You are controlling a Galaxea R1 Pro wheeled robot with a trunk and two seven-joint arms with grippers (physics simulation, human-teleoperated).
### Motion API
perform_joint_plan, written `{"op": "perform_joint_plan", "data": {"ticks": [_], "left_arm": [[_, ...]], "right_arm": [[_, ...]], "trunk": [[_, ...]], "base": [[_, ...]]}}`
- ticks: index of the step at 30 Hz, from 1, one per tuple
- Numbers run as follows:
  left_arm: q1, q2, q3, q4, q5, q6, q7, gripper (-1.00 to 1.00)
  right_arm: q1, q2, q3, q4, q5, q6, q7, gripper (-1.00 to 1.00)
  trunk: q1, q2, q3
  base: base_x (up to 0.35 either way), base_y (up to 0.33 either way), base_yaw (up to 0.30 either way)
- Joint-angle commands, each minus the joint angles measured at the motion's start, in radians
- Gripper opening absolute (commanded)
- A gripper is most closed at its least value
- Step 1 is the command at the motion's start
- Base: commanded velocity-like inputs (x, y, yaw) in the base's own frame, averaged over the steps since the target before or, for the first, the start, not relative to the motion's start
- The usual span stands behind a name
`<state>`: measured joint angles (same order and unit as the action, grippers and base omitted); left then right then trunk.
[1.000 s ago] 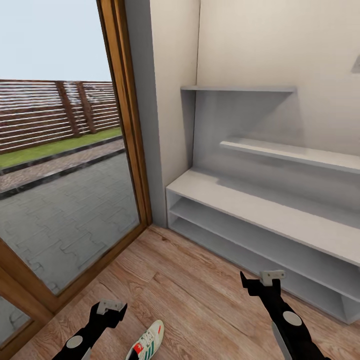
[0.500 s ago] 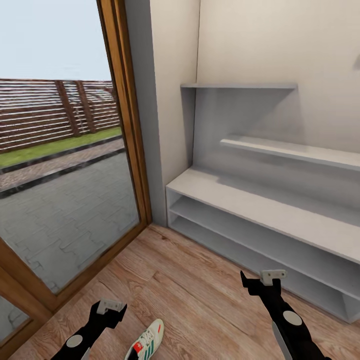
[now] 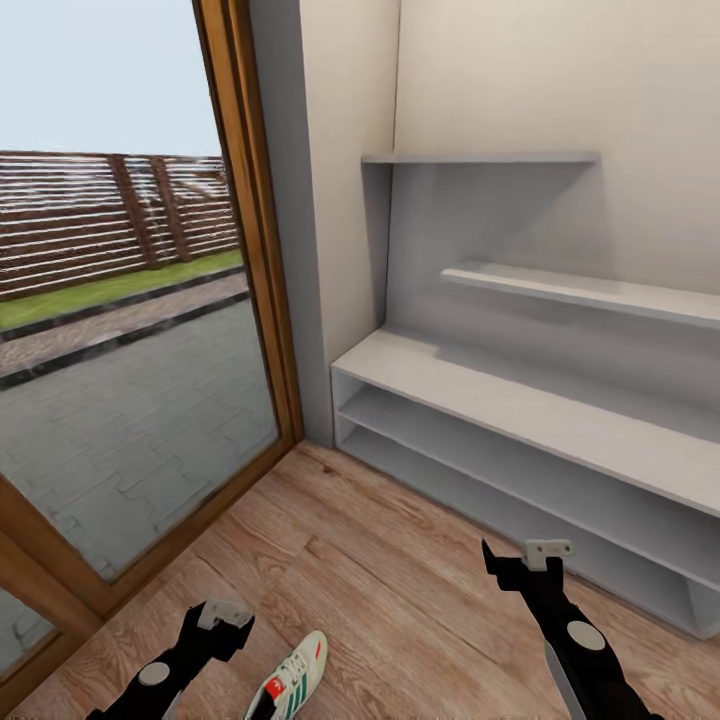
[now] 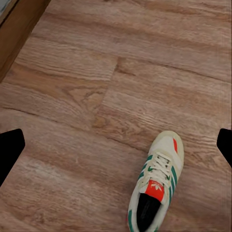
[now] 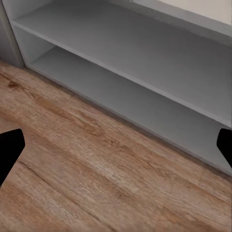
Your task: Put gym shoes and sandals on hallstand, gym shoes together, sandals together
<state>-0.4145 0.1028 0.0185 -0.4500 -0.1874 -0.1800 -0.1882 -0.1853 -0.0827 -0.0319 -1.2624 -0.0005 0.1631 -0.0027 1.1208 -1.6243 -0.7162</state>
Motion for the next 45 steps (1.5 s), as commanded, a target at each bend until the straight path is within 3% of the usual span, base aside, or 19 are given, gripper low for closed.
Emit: {"op": "perform_joint_plan", "data": {"ticks": [1,3,4,11,14,17,18,19,20,21,25,26,31,33,39,45], "left_arm": [[-0.007,-0.001,0.002,-0.006,-0.033,0.028,-0.003,1.0],[-0.015,-0.002,0.002,-0.011,-0.055,0.056,-0.004,1.0],[-0.025,-0.003,0.002,-0.018,-0.093,0.092,-0.005,1.0],[-0.026,-0.002,0.001,-0.021,-0.123,0.114,-0.005,1.0],[-0.024,-0.001,0.001,-0.014,-0.128,0.118,-0.005,1.0],[-0.023,-0.002,0.001,-0.011,-0.129,0.118,-0.005,1.0],[-0.023,-0.003,0.001,-0.01,-0.129,0.118,-0.005,1.0],[-0.023,-0.003,0.001,-0.01,-0.129,0.118,-0.005,1.0],[-0.023,-0.003,0.001,-0.009,-0.131,0.119,-0.005,1.0],[-0.023,-0.002,0.001,-0.009,-0.131,0.119,-0.005,1.0],[-0.023,-0.002,0.001,-0.009,-0.131,0.119,-0.005,1.0],[-0.023,-0.002,0.001,-0.009,-0.132,0.119,-0.005,1.0],[-0.023,-0.001,0.001,-0.009,-0.133,0.12,-0.004,1.0],[-0.023,-0.012,-0.006,-0.017,-0.139,0.131,-0.01,1.0],[-0.023,-0.015,-0.006,-0.018,-0.139,0.135,-0.01,1.0],[-0.023,-0.024,-0.002,-0.031,-0.138,0.105,-0.011,1.0]], "right_arm": [[0.0,0.0,0.0,-0.002,0.0,0.006,0.0,1.0],[0.0,0.0,0.0,-0.002,-0.001,0.007,0.0,1.0],[0.0,-0.001,0.0,-0.003,-0.001,0.007,0.0,1.0],[0.0,-0.003,0.002,-0.003,-0.001,0.007,0.004,1.0],[0.0,-0.013,0.013,-0.036,-0.002,0.03,0.036,1.0],[-0.001,-0.017,0.013,-0.103,-0.002,0.098,0.119,1.0],[-0.001,-0.02,0.012,-0.148,-0.001,0.145,0.174,1.0],[-0.001,-0.02,0.012,-0.148,-0.001,0.145,0.174,1.0],[-0.006,-0.025,0.011,-0.219,0.0,0.235,0.289,1.0],[-0.015,-0.026,0.011,-0.238,0.0,0.272,0.341,1.0],[-0.049,-0.027,0.011,-0.256,-0.001,0.325,0.423,1.0],[-0.076,-0.028,0.01,-0.263,-0.001,0.352,0.47,1.0],[-0.087,-0.029,0.008,-0.258,0.0,0.361,0.489,1.0],[-0.086,-0.021,0.008,-0.246,0.009,0.372,0.482,1.0],[-0.086,-0.02,0.006,-0.245,0.009,0.372,0.482,1.0],[-0.086,-0.046,-0.027,-0.239,0.008,0.372,0.481,1.0]], "trunk": [[0.004,-0.008,-0.006],[0.012,-0.022,-0.015],[0.015,-0.029,-0.02],[0.042,-0.078,-0.053],[0.054,-0.099,-0.067],[0.065,-0.12,-0.081],[0.069,-0.127,-0.086],[0.073,-0.134,-0.09],[0.077,-0.141,-0.094],[0.081,-0.148,-0.098],[0.096,-0.176,-0.112],[0.1,-0.183,-0.115],[0.119,-0.218,-0.131],[0.119,-0.217,-0.131],[0.119,-0.217,-0.131],[0.119,-0.217,-0.131]], "base": [[0.0,0.0,0.0],[0.0,0.0,0.0],[0.0,0.0,0.0],[0.0,0.0,0.0],[0.0,0.0,0.0],[0.0,0.0,0.0],[0.0,0.0,0.0],[0.0,0.0,0.0],[0.0,0.0,0.0],[0.0,0.0,0.0],[0.0,0.0,0.0],[0.0,0.0,0.0],[0.0,0.0,0.0],[0.0,0.0,0.0],[0.0,0.0,0.0],[0.0,0.0,0.0]]}}
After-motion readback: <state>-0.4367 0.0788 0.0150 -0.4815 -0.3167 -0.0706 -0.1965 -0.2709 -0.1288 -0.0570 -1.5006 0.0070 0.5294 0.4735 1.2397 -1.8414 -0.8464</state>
